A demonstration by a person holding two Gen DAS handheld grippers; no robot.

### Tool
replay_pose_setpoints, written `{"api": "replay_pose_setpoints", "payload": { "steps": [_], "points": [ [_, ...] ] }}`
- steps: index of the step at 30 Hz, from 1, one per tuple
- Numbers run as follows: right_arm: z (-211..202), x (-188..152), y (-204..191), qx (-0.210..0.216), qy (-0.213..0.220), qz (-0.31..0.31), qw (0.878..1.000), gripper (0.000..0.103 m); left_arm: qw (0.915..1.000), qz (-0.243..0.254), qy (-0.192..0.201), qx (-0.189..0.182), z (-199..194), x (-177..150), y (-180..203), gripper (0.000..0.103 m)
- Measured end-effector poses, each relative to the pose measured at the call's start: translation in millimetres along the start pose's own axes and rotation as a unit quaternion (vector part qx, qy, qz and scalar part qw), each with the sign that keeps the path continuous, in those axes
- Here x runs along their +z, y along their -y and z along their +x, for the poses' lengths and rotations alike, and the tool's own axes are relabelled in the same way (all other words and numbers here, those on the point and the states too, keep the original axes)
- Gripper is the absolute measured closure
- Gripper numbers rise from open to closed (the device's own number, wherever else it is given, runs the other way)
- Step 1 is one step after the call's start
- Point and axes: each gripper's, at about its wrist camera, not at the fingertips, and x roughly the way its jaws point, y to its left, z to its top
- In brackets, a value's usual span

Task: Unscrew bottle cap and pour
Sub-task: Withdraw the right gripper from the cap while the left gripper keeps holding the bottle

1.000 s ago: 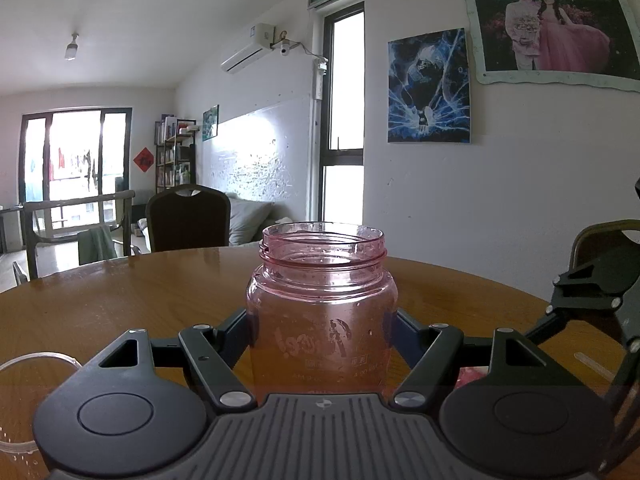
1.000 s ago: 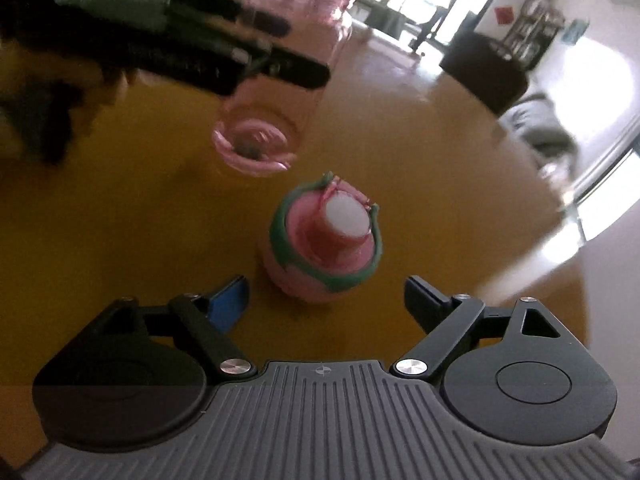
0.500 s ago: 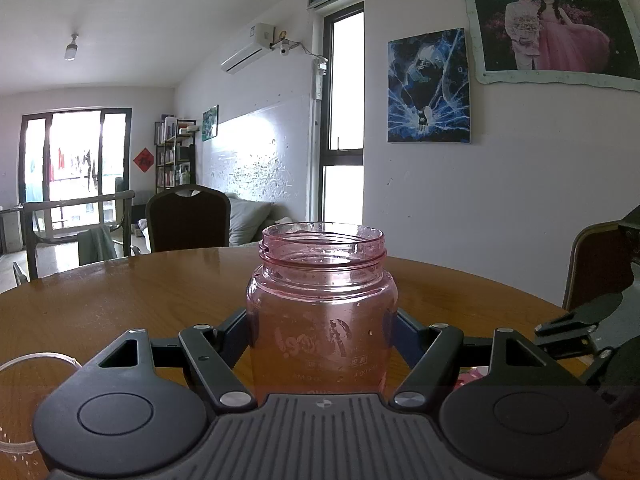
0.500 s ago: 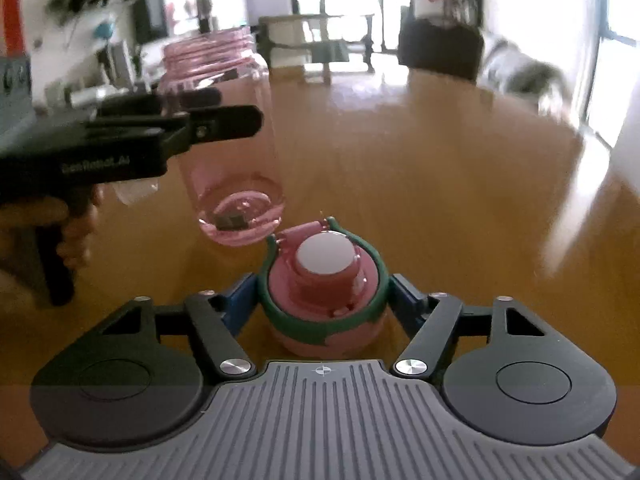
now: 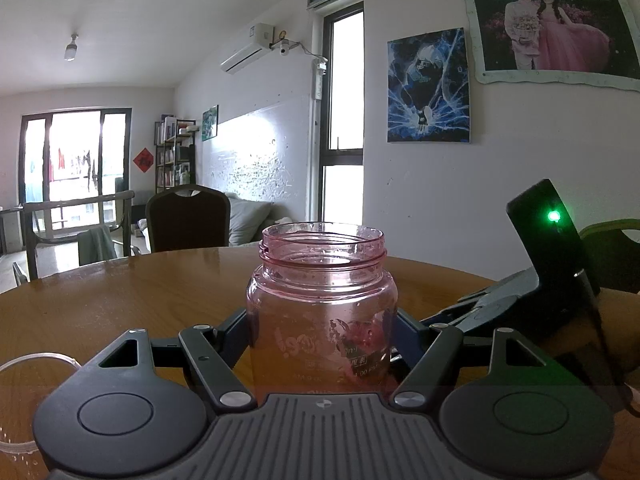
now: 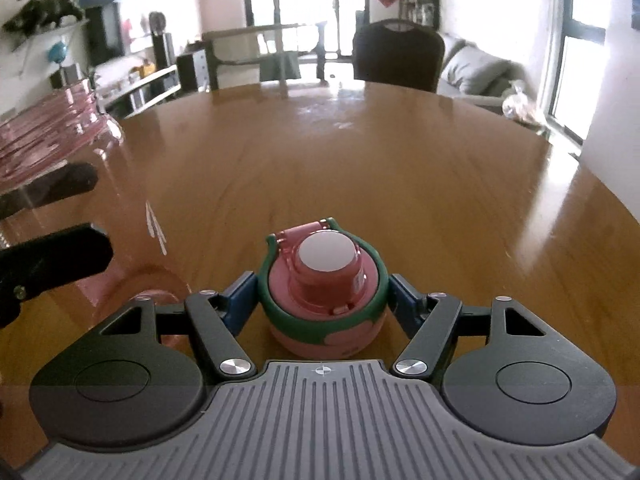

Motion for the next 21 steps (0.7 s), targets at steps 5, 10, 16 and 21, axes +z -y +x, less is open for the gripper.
{"api": "replay_pose_setpoints", "payload": {
  "steps": [5,10,16,21],
  "points": [
    [-19.9,0.5,-12.8,-0.003,0.031,-0.012,0.999,0.014,1.0,0.0,0.0,0.001,0.0,-1.1,1.7,0.031],
    [-48.6,-1.5,-18.6,-0.044,0.069,0.012,0.997,0.008,1.0,-0.003,0.0,0.002,-0.4,-1.3,2.0,0.031],
    [-69.9,-15.8,-29.9,-0.115,0.11,0.025,0.987,0.005,1.0,-0.002,-0.001,0.003,-0.7,-1.3,2.8,0.031],
    [-75.2,-20.1,-32.6,-0.129,0.117,0.027,0.984,0.004,0.9999,-0.008,-0.004,0.007,-2.0,0.4,1.7,0.031]
  ]
}}
